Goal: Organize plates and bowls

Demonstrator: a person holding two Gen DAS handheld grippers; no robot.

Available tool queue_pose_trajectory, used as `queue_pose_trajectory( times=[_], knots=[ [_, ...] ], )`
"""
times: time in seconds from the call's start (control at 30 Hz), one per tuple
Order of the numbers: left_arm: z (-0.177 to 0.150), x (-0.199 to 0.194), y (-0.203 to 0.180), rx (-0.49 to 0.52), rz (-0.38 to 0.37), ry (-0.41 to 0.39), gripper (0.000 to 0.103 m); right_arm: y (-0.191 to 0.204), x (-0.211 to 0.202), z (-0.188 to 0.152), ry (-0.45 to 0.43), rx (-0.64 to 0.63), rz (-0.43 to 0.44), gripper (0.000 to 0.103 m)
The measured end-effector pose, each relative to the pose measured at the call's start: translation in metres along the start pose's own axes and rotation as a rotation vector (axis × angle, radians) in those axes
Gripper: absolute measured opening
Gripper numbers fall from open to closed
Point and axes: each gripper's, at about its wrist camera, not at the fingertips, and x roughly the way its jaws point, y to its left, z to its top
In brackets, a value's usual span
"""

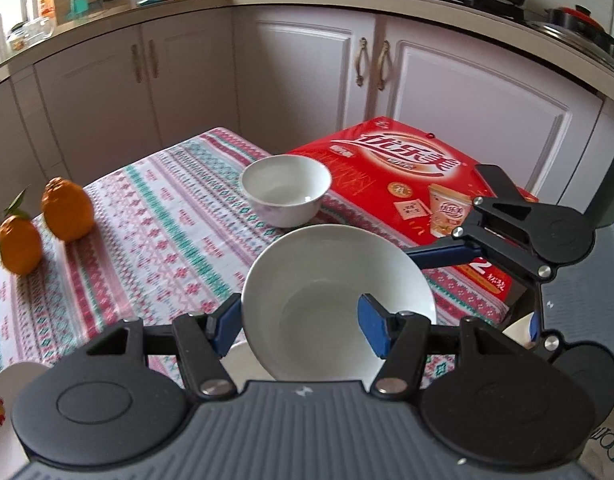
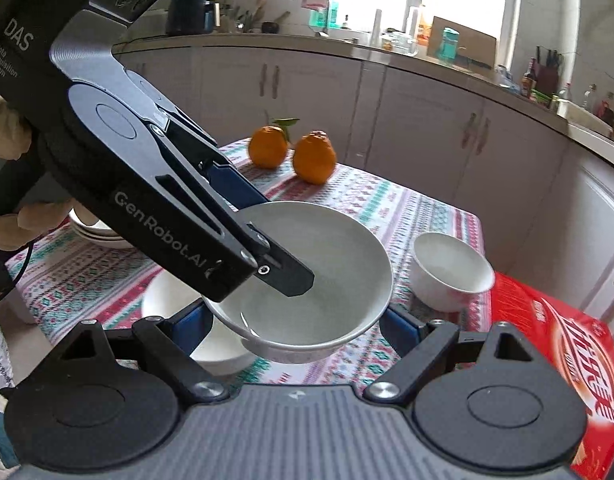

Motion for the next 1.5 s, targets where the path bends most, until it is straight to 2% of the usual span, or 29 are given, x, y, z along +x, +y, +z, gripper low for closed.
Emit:
queue_pose_trajectory(
  times=[0.3,0.53,0.63,1.1,1.17,1.27,1.4,1.5],
  knots=[
    [-0.018,-0.012,0.024,-0.051,0.056,-0.005,0.062,0.023,0.017,0.009,0.015,-0.052,0.073,0.093],
    [-0.035,-0.004,0.038,-0.101,0.046,0.0,0.067,0.027,0.041,0.006,0.068,-0.003,0.137,0.093],
    [-0.037,-0.003,0.042,-0.106,0.046,0.002,0.067,0.032,0.043,0.008,0.058,-0.025,0.125,0.093],
    [-0.05,0.01,0.047,-0.157,0.011,0.02,0.067,0.029,0.053,-0.002,0.094,0.022,0.153,0.093],
    [-0.051,0.011,0.048,-0.162,0.008,0.021,0.068,0.028,0.054,-0.003,0.093,0.028,0.159,0.096],
    [-0.054,0.013,0.05,-0.167,0.007,0.028,0.07,0.03,0.052,-0.004,0.083,0.015,0.142,0.103],
    [-0.058,0.012,0.052,-0.174,0.032,0.037,0.081,0.028,0.045,-0.003,0.071,0.017,0.145,0.103],
    [-0.06,0.006,0.052,-0.167,0.037,0.028,0.081,0.026,0.039,-0.002,0.056,0.021,0.143,0.103]
  ],
)
